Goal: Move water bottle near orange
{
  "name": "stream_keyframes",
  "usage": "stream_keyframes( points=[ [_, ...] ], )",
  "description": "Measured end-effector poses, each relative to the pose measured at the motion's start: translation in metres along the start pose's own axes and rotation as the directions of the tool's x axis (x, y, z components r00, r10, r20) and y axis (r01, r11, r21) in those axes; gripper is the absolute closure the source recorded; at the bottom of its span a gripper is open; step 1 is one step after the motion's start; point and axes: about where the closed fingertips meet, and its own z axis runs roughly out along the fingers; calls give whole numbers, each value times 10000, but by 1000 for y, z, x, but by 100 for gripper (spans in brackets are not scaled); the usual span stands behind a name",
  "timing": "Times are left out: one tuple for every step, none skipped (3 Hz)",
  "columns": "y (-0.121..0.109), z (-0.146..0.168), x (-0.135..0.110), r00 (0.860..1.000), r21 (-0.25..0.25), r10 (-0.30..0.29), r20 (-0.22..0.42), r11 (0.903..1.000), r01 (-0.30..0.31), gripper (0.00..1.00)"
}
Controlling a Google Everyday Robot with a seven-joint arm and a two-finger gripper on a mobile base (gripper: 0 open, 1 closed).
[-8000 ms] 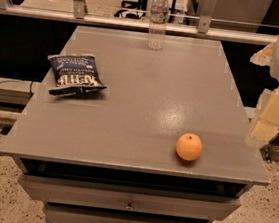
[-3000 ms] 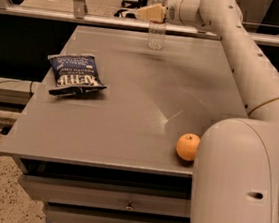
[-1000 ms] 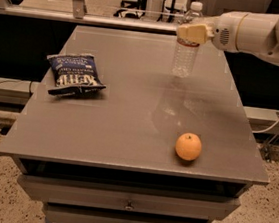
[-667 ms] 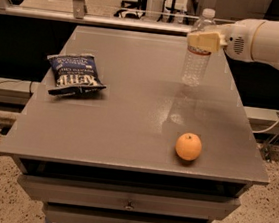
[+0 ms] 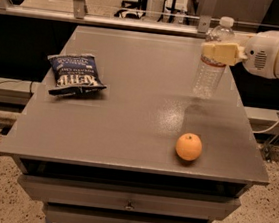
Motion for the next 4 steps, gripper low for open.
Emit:
stream_keyframes(
  points=[
    [13, -28, 15, 10000, 4, 12, -94, 10000, -12, 100],
    [24, -49, 32, 9999, -118, -3, -156, 9999, 1, 100],
    [40, -69, 42, 9999, -424, -52, -116, 9991, 47, 100],
    [52, -76, 48, 10000, -720, -35, -53, 9974, 31, 100]
  ],
)
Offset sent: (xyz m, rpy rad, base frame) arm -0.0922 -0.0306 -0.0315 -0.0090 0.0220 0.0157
